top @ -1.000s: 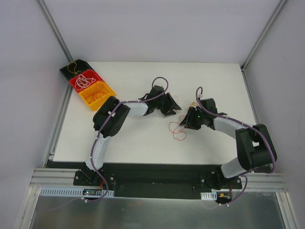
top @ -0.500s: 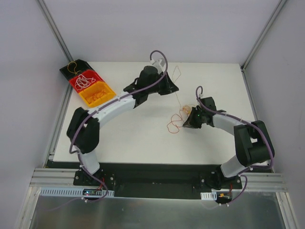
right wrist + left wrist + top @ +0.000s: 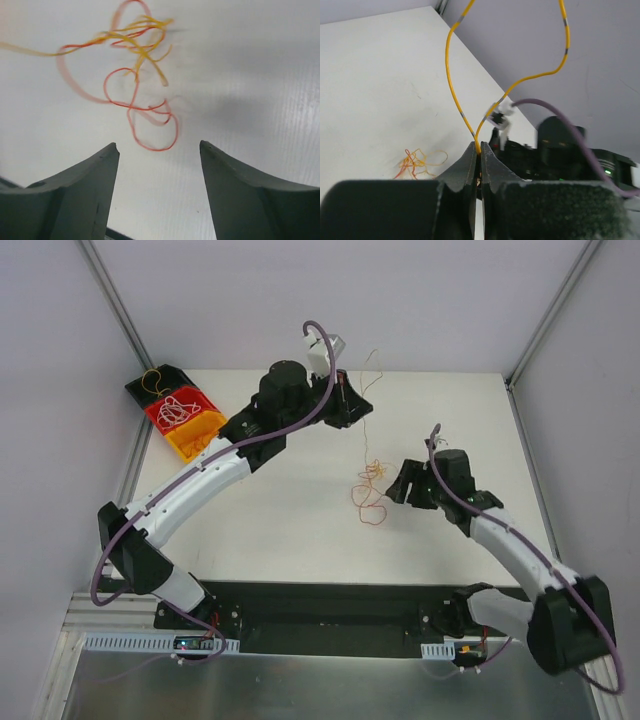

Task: Untangle the cables

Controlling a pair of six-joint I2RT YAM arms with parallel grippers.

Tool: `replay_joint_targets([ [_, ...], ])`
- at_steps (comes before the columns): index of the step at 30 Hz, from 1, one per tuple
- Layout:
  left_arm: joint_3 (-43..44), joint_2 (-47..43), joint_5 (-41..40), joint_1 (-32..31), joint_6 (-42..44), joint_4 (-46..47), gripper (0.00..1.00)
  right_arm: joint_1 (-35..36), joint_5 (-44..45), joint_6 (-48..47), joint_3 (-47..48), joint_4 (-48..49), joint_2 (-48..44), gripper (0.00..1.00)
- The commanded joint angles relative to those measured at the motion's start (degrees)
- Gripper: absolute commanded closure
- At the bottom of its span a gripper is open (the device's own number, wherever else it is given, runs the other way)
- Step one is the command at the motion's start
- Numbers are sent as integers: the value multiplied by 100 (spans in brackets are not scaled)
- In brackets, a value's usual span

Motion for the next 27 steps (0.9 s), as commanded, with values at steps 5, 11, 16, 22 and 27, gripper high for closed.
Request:
replay_joint_targets([
  [5,510,-429,-2,-22,128,-555,100,1451,95,-1536,-263,1745,-2223,17],
  [11,685,-552,209,-13,-136,-626,100,1838,-127,-1449,731,3072,-668,18],
  [16,966,-640,429,-22,-347,-626,100,1952,-281,-729,1215,3800,625,40],
  [22,2124,-772,290,-39,-58,-1020,100,2032,980,326,593,4198,1400,74],
  [27,3399,-1115,-860,-276,837,-1197,100,1357,1465,1029,353,3840,1979,78],
])
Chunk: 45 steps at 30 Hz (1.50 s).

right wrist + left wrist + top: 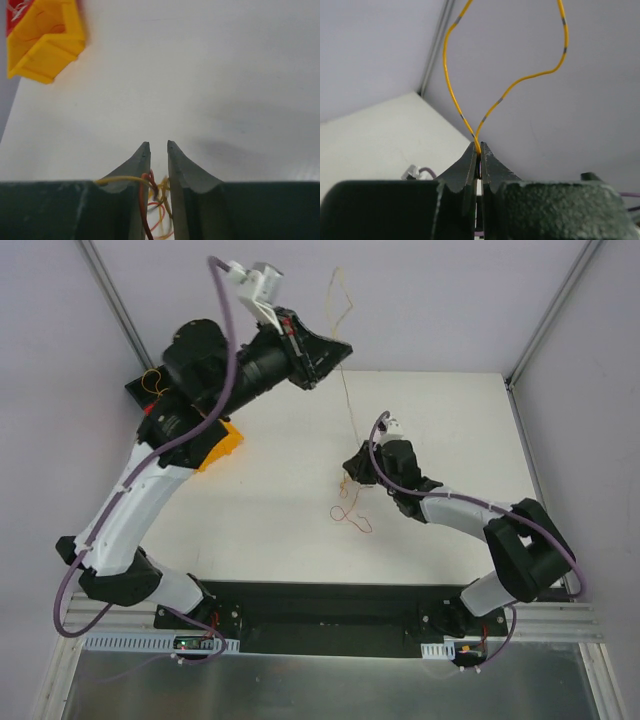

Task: Untangle the cables

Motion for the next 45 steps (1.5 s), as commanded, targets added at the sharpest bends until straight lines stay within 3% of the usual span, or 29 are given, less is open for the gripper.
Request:
replay_joint_targets([
  [1,1324,-708,-973,-209,913,211,100,-701,707,981,-20,-164,566,77],
  [8,1494,-787,-1625,-209,1406,184,100,-1352,355,1422,525,-1256,1050,70],
  [15,1151,-989,-2134,-209,1731,70,100,-1712,593,1458,516,-1336,1033,65],
  [17,1212,-1034,-2249,-209,1819,78,100,-1757,672,1361,560,-1327,1042,69],
  [20,1466,-1008,-2380,-218,1994,61,100,-1897,611,1422,630,-1449,1103,88],
  [26,2555,-814,-2820,-209,2637,140,100,-2231,601,1704,578,-1599,1112,84],
  [27,2644,-849,-2855,-218,2880,201,100,-2275,611,1695,604,-1651,1112,85],
  [29,2566,-998,-2925,-218,3032,412,100,-2459,584,1686,666,-1757,1138,100],
  [34,2162,-1323,-3355,-218,3453,588,100,-2986,777,1484,850,-2301,1103,99],
  [39,2372,-1455,-3664,-209,4016,763,100,-3575,1058,1151,965,-2742,1068,100],
  [45,1845,-1579,-3927,-218,4157,817,100,-3786,1507,598,1509,-3462,1138,100],
])
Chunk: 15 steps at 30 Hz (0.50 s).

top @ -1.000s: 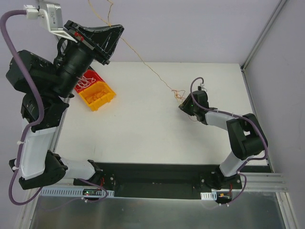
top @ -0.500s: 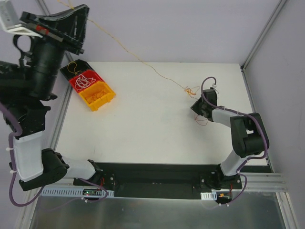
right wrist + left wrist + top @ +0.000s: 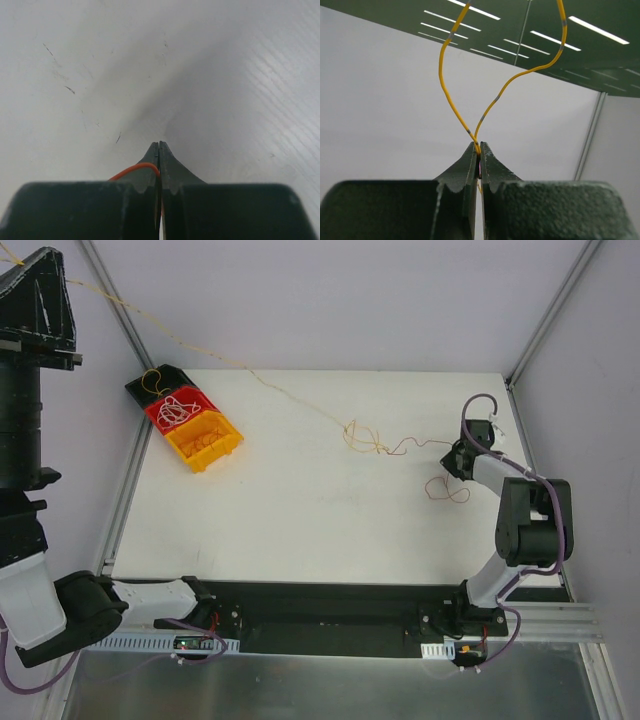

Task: Untangle the cables

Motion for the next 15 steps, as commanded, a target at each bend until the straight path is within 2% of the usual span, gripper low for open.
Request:
replay_joint_targets([
  [1,-231,34,-465,-36,476,222,100,-122,554,-564,643,-664,78,100],
  [4,-144,-27,-624,-45,705,292,100,-349,791,-635,925,-1113,218,100],
  [8,-99,-229,-773,-36,925,424,100,-763,565,-661,1162,-1280,447,100],
  [15,-846,-300,-923,-36,811,434,100,-737,450,-968,1707,-1640,614,100],
])
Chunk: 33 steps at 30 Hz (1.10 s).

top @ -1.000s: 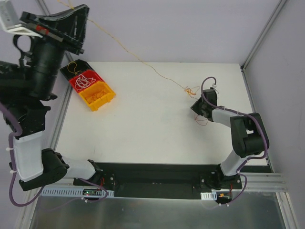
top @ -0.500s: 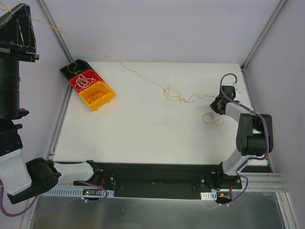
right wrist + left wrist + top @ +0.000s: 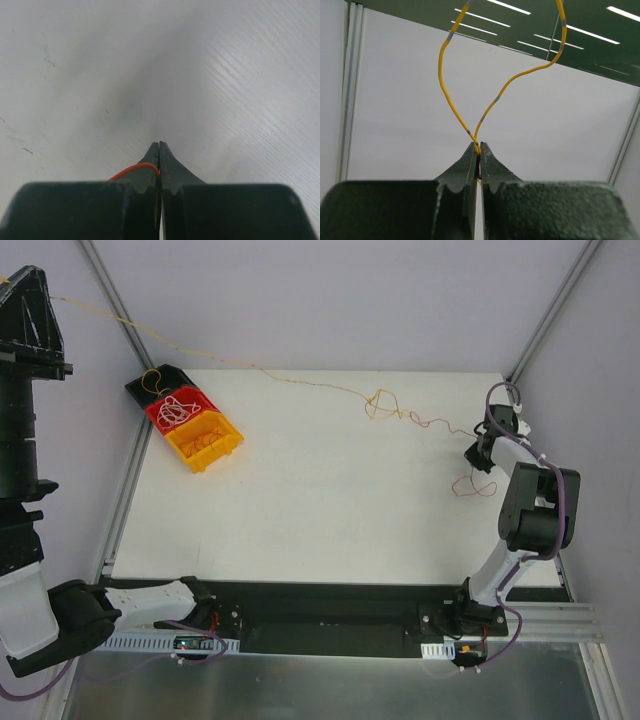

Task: Untangle the cables

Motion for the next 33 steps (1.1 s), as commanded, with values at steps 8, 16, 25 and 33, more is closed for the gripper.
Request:
replay_joint_targets([
  [8,30,268,-1160,-34,1315,309,100,-19,590,-583,793,-695,169,100],
  [16,-574,-444,-1583,-34,1775,353,100,-28,792,-733,1365,-915,556,99],
  [25,-1884,-506,-2417,-34,2151,405,100,-186,1117,-1022,2172,-1214,881,100],
  [33,-2096,-1498,-2919,-43,2004,-296,100,-221,1451,-1304,3465,-1592,1654,100],
])
